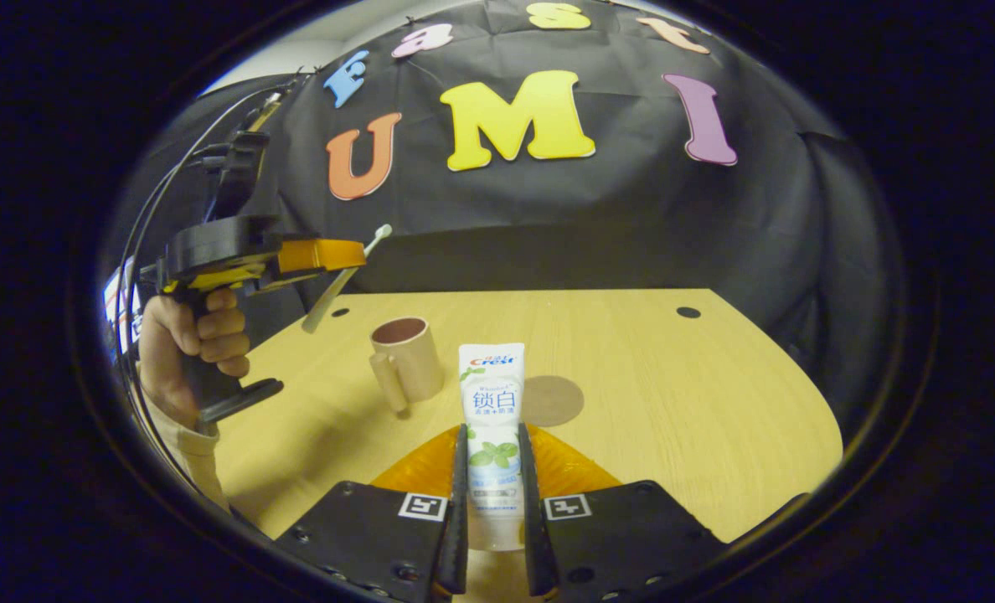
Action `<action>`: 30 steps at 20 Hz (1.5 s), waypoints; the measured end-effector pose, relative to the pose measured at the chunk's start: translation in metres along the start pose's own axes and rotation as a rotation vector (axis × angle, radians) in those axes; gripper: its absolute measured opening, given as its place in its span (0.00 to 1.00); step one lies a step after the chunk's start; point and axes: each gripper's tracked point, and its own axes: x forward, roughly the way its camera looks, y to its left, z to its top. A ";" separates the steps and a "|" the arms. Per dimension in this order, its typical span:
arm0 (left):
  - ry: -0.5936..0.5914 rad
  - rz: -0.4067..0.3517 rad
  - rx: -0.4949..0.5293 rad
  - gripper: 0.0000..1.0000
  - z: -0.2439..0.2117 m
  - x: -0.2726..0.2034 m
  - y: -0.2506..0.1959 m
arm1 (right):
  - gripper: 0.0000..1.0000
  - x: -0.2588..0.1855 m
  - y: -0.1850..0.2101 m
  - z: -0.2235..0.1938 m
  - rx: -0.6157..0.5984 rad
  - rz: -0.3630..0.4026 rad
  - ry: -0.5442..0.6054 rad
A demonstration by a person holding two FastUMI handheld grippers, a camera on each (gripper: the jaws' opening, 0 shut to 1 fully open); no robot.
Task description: Put the toothbrush and toothpaste on the desktop into the cup, then pick up the cup and place it on the coaster on the desktop.
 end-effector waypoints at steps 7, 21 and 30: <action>-0.045 -0.013 0.081 0.06 -0.001 0.047 0.001 | 0.28 0.039 0.017 0.024 -0.042 0.059 -0.067; 0.026 -0.010 0.043 0.25 -0.028 0.048 0.012 | 0.27 0.039 0.013 0.012 -0.041 0.039 -0.047; 0.003 0.088 0.073 0.99 -0.027 0.020 0.082 | 0.27 0.057 0.065 0.047 -0.057 0.032 -0.130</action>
